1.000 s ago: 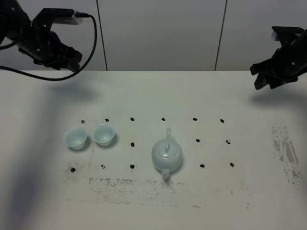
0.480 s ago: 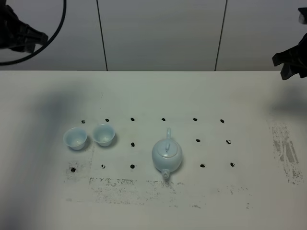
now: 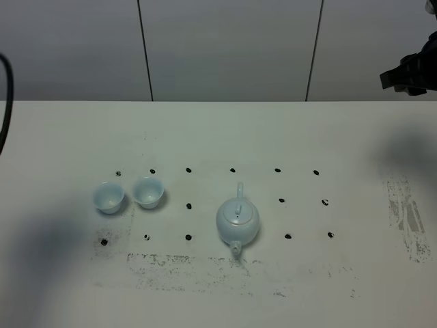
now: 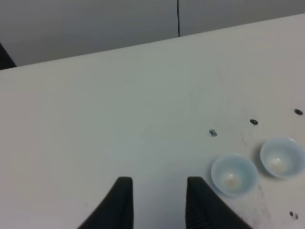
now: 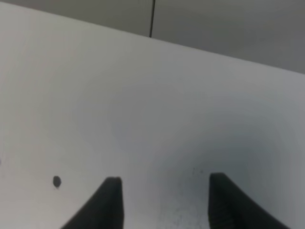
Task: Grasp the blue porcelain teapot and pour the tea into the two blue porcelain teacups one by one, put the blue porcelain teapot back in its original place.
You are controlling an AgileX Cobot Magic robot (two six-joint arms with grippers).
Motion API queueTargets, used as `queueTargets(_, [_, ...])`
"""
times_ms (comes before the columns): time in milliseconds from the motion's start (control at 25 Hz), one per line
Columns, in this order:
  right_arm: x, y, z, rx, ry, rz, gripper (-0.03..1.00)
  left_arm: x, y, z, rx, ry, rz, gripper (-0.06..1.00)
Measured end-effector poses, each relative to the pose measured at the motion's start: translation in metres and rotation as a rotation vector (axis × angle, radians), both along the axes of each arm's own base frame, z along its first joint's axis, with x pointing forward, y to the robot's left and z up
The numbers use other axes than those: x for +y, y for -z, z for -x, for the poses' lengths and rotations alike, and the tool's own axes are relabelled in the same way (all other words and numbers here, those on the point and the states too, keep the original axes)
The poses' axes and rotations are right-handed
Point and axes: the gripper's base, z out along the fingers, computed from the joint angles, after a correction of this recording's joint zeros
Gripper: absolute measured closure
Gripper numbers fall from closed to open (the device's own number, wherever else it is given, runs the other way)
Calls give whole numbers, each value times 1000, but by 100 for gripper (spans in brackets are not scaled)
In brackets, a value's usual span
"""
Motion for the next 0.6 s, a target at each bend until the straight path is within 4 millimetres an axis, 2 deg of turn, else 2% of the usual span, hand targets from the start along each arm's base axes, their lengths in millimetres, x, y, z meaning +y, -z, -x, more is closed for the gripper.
queueTargets(200, [5,-2,-2,-46,-8,-12,58,1,10,79,-14,-32,52,65])
queueTargets(320, [10,-3,-2,-65,-32,-22,58,1,19,117,-1,-51,87,65])
queueTargets(480, [16,-4,-1,-69,-56,-27,58,1,31,158,31,-62,109,65])
queueTargets(600, [17,-4,-1,-69,-59,-27,58,1,37,180,46,-56,108,65])
